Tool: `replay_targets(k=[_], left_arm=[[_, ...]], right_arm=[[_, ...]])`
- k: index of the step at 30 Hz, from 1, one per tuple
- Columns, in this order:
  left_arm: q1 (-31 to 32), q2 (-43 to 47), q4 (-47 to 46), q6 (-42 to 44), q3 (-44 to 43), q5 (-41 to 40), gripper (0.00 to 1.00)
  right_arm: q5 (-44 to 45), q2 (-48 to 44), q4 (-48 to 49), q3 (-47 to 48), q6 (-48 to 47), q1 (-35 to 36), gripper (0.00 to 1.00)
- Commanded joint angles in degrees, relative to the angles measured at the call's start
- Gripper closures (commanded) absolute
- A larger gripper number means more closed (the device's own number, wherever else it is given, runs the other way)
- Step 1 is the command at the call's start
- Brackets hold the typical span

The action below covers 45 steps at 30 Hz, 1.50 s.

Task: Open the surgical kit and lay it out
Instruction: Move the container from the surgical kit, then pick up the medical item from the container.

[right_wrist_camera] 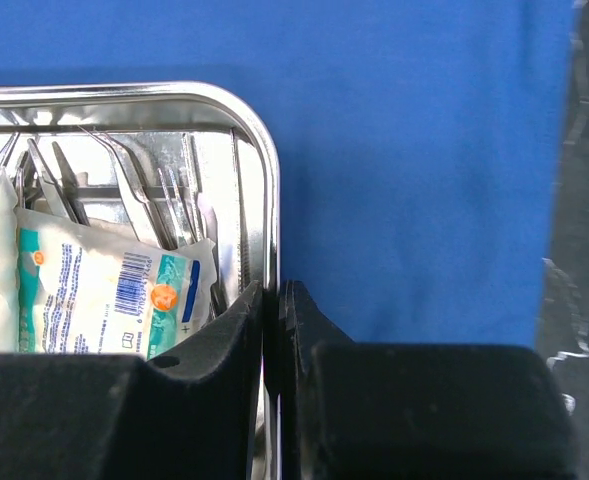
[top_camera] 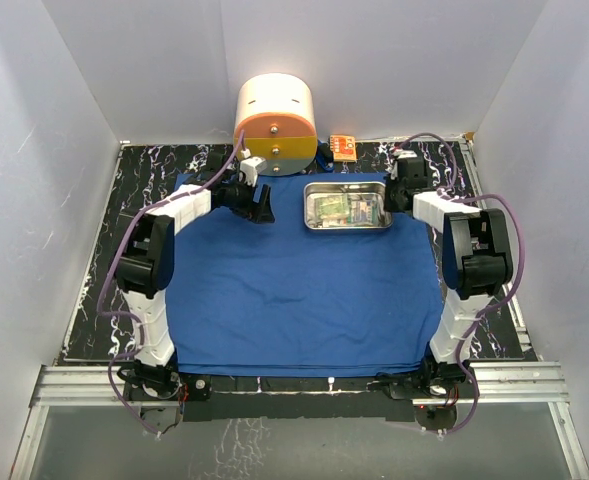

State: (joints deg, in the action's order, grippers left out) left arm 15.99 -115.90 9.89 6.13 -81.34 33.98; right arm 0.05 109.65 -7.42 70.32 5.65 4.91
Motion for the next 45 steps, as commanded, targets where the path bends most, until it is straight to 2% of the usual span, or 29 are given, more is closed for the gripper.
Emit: replay_targets(k=[1, 5, 10, 13, 15, 21, 30, 39, 45], left_arm=[[0.27, 5.92, 2.39, 4.29, 1.57, -1.84, 0.23], [0.32, 7.36, 1.85, 3.93, 3.15, -1.85, 0.23], [0.32, 8.95, 1.46, 3.35, 4.86, -1.80, 0.23], [0.28, 10.20, 1.39, 3.65, 5.57, -2.95, 0.22], [0.32, 10.58, 2.67, 4.02, 4.79, -4.72, 0.22], [-0.05, 10.35, 7.20, 6.44, 2.20, -7.89, 0.22], [-0.14, 11.05, 10.04, 10.18, 1.73, -10.27, 0.19], [-0.14, 12.48, 8.39, 8.74, 4.63, -9.17, 0.18], [-0.15, 11.96, 8.41, 8.18, 4.51, -8.68, 0.17]], right_arm=[[4.32, -2.70, 2.63, 0.09, 0.00, -2.63, 0.95], [3.71, -1.86, 3.28, 1.08, -4.10, -3.05, 0.86], [4.31, -2.71, 2.60, 2.90, -10.11, -3.23, 0.65], [1.80, -4.68, 2.55, 4.32, -14.25, -3.08, 0.46], [0.21, -5.43, 1.21, 5.71, -16.00, -3.06, 0.42], [-10.99, -7.09, -2.34, 8.61, -16.60, -2.47, 0.42], [-21.12, 1.19, -9.31, 18.88, -11.98, 1.28, 0.44], [-16.84, 9.37, -13.90, 24.59, -9.36, 4.04, 0.49], [-16.01, 10.70, -14.37, 22.48, -9.22, 4.36, 0.50]])
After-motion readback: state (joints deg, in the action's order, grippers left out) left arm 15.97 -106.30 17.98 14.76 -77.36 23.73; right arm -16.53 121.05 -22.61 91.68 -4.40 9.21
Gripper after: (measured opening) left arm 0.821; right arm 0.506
